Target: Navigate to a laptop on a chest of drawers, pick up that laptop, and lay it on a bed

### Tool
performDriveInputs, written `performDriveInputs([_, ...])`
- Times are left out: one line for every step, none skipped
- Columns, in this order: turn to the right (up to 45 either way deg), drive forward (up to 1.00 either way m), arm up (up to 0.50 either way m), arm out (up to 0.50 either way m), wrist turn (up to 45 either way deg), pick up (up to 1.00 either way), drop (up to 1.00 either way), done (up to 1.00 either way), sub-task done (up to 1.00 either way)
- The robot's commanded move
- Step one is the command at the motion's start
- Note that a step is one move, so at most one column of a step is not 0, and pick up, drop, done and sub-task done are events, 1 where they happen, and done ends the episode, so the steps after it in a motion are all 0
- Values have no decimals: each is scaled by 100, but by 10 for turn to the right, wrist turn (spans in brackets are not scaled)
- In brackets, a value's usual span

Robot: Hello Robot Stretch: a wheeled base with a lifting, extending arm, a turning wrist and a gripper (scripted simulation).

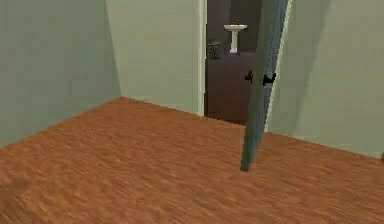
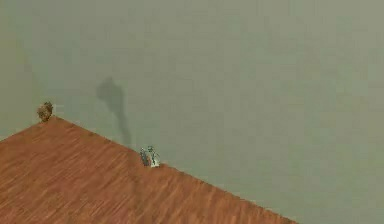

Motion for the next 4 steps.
performDriveInputs([0,100,0,0,0,0,0,0,0])
performDriveInputs([0,75,0,0,0,0,0,0,0])
performDriveInputs([330,0,0,0,0,0,0,0,0])
performDriveInputs([0,100,0,0,0,0,0,0,0])
